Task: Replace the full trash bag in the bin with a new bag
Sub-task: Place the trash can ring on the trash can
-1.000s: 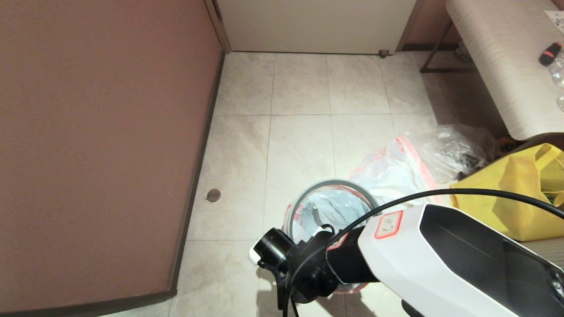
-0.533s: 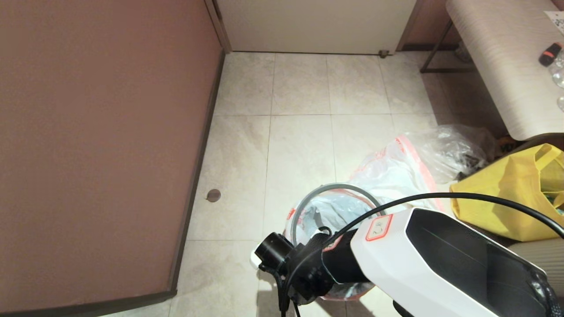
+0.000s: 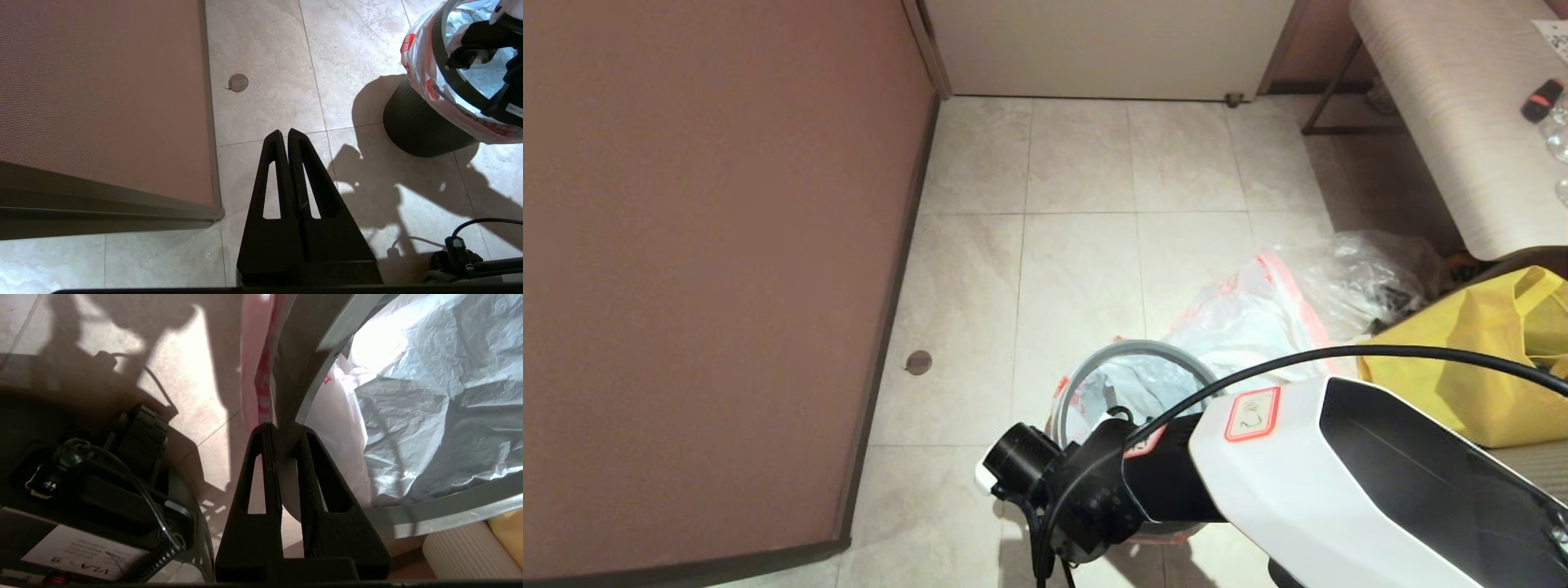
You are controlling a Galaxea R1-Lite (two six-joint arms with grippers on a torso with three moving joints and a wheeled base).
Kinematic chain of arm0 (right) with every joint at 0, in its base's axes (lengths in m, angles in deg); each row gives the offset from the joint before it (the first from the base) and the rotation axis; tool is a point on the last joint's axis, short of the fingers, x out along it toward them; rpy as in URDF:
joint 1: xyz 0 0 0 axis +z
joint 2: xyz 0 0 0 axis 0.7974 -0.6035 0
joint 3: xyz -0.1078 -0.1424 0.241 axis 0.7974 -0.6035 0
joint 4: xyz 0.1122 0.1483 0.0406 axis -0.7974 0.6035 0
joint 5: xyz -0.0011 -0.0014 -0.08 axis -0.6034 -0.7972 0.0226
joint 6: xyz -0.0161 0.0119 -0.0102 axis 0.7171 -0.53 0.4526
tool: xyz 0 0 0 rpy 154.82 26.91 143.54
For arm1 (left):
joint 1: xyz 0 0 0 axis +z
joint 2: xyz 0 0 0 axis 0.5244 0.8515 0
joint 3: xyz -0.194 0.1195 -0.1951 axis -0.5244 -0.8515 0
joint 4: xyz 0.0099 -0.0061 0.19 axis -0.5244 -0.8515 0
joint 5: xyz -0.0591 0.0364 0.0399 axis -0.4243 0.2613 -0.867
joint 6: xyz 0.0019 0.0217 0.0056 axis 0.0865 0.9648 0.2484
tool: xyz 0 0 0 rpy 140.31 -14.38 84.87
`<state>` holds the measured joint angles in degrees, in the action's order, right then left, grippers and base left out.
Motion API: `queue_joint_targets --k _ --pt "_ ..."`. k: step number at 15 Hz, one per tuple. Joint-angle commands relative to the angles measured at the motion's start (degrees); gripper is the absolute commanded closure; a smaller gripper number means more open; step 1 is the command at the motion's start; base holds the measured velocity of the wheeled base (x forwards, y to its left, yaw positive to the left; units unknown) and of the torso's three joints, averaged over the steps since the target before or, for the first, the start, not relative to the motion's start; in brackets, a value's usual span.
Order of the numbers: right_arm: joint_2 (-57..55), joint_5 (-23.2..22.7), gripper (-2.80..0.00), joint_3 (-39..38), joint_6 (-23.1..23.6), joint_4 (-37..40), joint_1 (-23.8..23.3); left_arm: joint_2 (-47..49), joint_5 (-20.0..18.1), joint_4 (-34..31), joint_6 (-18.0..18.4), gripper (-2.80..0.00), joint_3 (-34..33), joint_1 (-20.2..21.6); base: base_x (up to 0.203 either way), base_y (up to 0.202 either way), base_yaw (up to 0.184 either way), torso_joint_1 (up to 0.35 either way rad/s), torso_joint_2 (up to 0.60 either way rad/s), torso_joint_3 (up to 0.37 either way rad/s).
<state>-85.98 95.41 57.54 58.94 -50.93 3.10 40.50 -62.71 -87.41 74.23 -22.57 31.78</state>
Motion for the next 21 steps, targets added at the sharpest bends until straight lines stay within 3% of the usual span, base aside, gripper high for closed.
queue_joint_targets --k 1,6,11,21 --pt "0.0 0.2 0.00 -0.3 -0.3 0.2 0.5 0.1 0.0 0.0 0.0 0.00 0.0 0.0 0.000 0.000 0.000 0.000 0.00 0.000" --pt "-4.9 0.3 0.00 1.0 -0.6 -0.2 1.0 0.1 0.0 0.0 0.0 0.00 0.0 0.0 0.000 0.000 0.000 0.000 0.00 0.000" --pt "-8.4 0.3 0.00 7.1 -0.2 0.0 -0.3 0.1 0.0 0.0 0.0 0.00 0.0 0.0 0.000 0.000 0.000 0.000 0.00 0.000" --pt "-3.8 -0.3 0.00 7.6 0.2 0.4 -2.5 0.1 0.0 0.0 0.0 0.00 0.0 0.0 0.000 0.000 0.000 0.000 0.00 0.000"
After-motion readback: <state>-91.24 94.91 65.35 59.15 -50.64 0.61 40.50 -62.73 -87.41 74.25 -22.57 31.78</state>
